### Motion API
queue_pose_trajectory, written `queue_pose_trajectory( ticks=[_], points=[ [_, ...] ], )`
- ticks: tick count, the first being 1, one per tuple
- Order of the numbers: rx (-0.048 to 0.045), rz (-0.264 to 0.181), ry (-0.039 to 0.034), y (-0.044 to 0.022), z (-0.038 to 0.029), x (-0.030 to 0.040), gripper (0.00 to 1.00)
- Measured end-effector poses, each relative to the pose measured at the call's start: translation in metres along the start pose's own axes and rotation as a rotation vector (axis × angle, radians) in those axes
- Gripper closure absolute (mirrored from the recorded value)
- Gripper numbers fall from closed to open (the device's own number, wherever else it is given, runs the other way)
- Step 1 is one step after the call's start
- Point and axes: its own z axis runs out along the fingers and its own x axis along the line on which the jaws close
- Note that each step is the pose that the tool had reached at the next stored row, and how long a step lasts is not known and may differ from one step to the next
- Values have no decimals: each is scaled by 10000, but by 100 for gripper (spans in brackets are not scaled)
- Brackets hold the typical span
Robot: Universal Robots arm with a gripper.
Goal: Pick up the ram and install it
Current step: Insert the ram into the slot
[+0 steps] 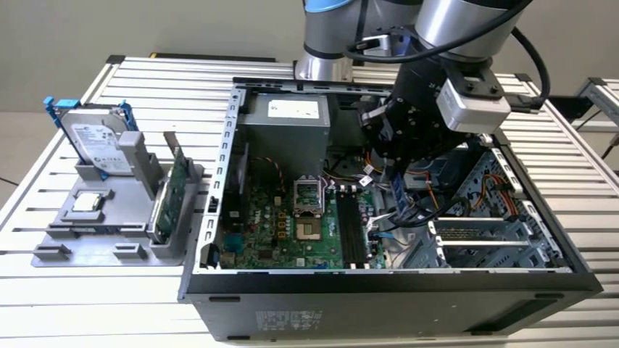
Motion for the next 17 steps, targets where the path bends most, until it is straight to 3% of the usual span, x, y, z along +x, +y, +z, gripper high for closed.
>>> queue_pose_trajectory(
  ticks=[8, 17],
  points=[
    [0, 119, -3, -27, 37, 47, 100],
    [1, 131, -3, -35, 67, 54, 100]
  ],
)
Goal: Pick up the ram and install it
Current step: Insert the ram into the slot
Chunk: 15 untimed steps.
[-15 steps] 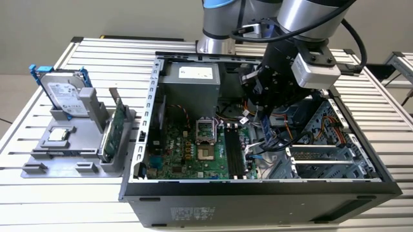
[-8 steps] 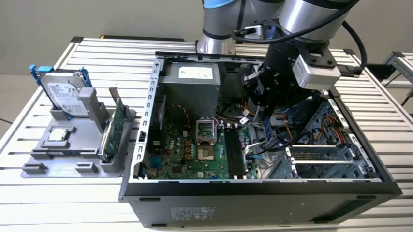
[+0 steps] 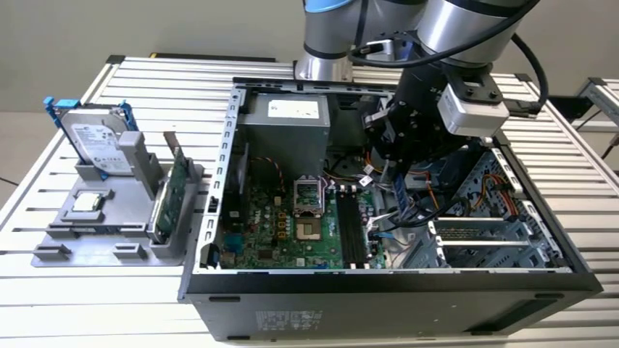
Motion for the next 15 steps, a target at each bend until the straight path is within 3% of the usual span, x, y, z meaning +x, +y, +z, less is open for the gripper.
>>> queue_pose_trajectory(
  ticks=[15],
  points=[
    [-16, 1, 4, -8, 117, 4, 100]
  ],
)
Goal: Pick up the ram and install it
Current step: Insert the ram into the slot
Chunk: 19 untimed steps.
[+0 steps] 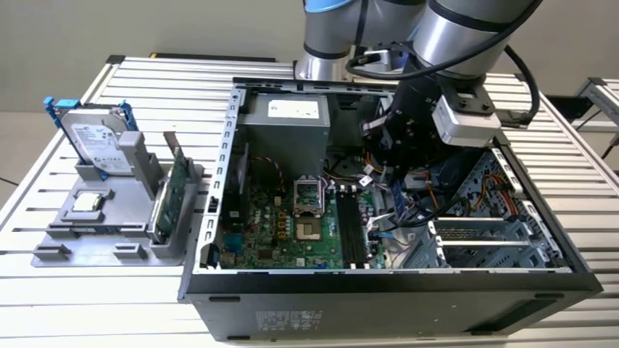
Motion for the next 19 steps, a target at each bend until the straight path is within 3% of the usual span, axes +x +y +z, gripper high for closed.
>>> queue_pose_trajectory(
  ticks=[9, 19],
  points=[
    [-27, 1, 11, -6, 58, 2, 100],
    [-27, 1, 11, -6, 64, 2, 100]
  ],
)
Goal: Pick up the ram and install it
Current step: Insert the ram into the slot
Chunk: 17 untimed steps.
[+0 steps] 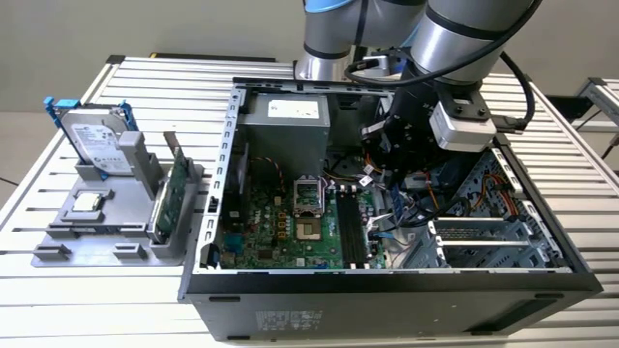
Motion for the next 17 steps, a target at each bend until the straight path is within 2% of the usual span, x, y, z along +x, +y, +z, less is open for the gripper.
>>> queue_pose_trajectory(
  ticks=[5, 17],
  points=[
    [0, 0, 1, 0, 17, 1, 100],
    [0, 1, 8, -3, 128, -2, 100]
  ],
)
